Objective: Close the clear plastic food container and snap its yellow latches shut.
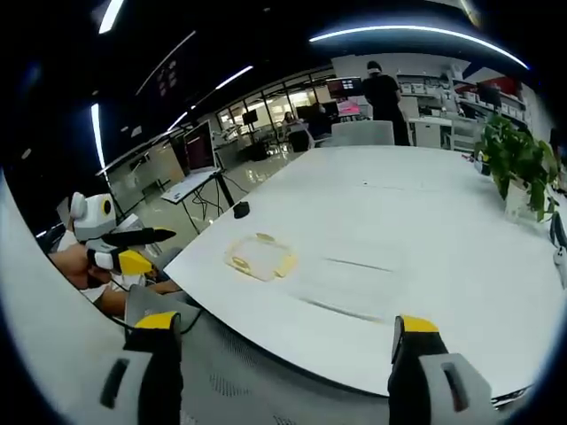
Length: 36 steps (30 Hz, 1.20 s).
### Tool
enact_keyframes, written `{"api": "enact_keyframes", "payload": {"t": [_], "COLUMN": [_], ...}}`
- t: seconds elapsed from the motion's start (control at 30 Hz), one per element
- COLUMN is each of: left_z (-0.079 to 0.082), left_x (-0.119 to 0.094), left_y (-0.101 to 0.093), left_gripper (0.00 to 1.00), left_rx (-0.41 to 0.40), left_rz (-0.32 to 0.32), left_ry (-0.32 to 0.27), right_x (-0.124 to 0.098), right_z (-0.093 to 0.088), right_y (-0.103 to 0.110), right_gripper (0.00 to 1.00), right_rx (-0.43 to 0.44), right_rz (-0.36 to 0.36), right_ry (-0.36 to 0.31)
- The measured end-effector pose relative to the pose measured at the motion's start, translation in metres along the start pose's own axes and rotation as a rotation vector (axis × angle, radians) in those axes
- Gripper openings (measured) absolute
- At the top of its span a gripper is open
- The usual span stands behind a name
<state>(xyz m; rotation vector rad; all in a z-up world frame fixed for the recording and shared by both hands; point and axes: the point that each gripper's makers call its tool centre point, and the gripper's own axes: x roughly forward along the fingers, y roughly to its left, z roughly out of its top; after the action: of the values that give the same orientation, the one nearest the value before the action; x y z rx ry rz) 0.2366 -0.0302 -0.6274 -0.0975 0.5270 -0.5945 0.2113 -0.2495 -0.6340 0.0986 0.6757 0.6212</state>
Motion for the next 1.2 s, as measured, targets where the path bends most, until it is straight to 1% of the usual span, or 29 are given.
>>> {"api": "enact_keyframes", "payload": {"t": [0.63,0.97,1.2], "left_z": [-0.0028,0.0014,0.0013], "left_x": [0.0002,-0.0008,-0.0021], "left_y": [-0.0022,-0.0008,0.0002], "left_gripper": [0.99,0.99,0.99], "left_rx": [-0.003,0.000,-0.005], "left_rz": [-0.006,-0.005,-0.004], "left_ry": [0.010,-0.005,-0.010], "right_x": [-0.0018,-0.0019,-0.0021], "right_z": [0.0000,0.0014,0.0032], "right_y": [0.0013,0.0018,0.0016], "right_gripper": [0.98,0.98,0.99], "right_rx": [-0.003,-0.004,-0.014], "right_rz": [0.003,0.004,0.005], "right_ry": [0.000,-0.003,-0.005]}}
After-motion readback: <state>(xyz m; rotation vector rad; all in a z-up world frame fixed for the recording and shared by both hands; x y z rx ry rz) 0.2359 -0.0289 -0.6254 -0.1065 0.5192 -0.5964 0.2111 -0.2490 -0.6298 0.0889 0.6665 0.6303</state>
